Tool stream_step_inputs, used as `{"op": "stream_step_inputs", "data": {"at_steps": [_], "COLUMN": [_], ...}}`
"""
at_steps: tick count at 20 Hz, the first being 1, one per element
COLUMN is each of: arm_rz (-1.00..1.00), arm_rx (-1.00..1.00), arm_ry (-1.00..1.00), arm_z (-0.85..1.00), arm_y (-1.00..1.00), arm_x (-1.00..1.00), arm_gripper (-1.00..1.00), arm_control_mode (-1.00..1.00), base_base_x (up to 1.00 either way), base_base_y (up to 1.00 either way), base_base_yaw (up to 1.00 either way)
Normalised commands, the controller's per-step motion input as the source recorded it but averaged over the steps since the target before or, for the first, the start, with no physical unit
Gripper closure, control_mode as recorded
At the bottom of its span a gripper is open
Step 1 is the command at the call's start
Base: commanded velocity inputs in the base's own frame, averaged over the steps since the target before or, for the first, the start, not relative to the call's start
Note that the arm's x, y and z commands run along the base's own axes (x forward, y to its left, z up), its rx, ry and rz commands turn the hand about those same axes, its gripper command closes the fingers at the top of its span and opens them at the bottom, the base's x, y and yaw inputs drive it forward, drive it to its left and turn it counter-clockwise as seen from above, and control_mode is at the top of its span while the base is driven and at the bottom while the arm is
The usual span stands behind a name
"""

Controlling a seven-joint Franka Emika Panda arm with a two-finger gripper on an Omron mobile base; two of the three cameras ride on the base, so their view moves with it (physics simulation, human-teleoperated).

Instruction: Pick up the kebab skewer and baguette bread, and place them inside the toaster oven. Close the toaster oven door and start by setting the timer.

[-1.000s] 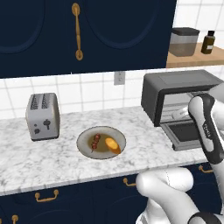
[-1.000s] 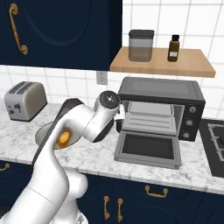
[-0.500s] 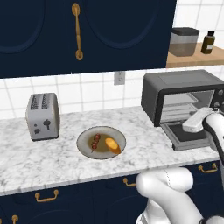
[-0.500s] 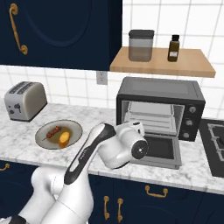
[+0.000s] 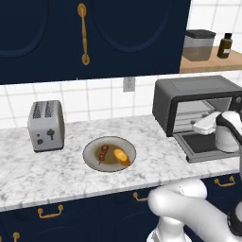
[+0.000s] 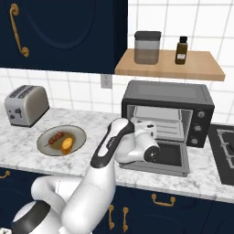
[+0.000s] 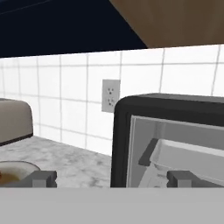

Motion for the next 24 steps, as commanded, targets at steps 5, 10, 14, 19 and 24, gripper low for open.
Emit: {"op": "stream_step_inputs", "data": {"at_steps": [5, 10, 14, 19, 24], "arm_rz": [0.00, 0.00, 0.00, 0.00, 0.00], "arm_rx": [0.09, 0.08, 0.04, 0.00, 0.00], "arm_ry": [0.00, 0.00, -0.04, -0.02, 0.00], "arm_z": [0.01, -0.01, 0.00, -0.10, -0.07], "arm_y": [-0.26, -0.10, -0.03, -0.13, -0.16], "arm_x": [0.39, 0.42, 0.57, 0.31, 0.32], "arm_gripper": [-1.00, -1.00, -1.00, -1.00, -1.00], "arm_control_mode": [-1.00, -1.00, -1.00, -1.00, -1.00], "base_base_x": [0.00, 0.00, 0.00, 0.00, 0.00], "base_base_y": [0.00, 0.00, 0.00, 0.00, 0.00], "base_base_yaw": [0.00, 0.00, 0.00, 0.00, 0.00]}}
